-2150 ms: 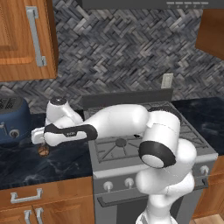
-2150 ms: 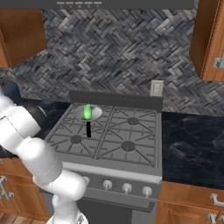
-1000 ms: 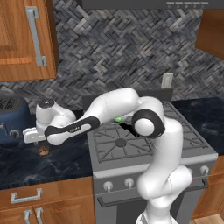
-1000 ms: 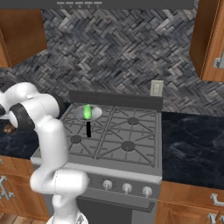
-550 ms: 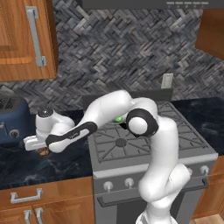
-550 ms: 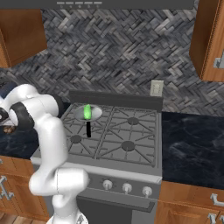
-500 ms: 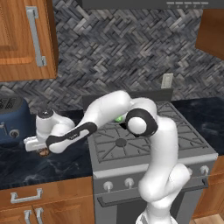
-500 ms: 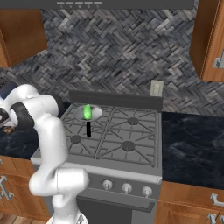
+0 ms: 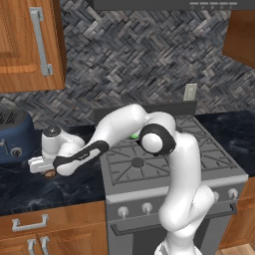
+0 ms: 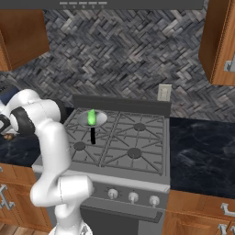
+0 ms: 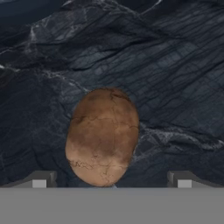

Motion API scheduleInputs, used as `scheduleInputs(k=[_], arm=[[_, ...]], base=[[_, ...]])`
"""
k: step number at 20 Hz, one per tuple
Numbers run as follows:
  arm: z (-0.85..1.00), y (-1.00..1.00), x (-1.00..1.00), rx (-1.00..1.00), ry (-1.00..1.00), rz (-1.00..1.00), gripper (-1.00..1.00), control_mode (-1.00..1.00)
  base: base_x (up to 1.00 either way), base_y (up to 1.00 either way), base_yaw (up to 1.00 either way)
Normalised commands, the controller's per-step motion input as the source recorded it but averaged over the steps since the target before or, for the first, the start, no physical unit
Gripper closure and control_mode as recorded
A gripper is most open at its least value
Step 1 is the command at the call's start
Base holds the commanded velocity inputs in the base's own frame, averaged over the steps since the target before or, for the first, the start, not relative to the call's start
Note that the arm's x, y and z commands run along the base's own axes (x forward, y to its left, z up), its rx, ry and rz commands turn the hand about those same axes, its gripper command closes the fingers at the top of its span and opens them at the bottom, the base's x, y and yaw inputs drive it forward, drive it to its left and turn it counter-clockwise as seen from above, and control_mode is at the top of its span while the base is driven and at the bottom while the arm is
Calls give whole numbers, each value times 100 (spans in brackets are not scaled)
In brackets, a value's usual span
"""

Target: Put the potato and corn in the pan. Then turn on the rear left burner and set the heat to medium.

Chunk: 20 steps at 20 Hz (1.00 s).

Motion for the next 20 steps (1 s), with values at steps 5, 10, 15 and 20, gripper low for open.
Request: scheduleInputs(k=[5, 10, 15, 20], arm=[[-5, 2, 17, 0, 5, 0, -100, -100], [-10, 13, 19, 0, 2, 0, -100, -100], [-4, 21, 11, 0, 0, 0, -100, -100], [-23, 8, 0, 0, 1, 0, -100, -100]], base=[[0, 0, 0], [0, 0, 0], [0, 0, 0], [0, 0, 0]])
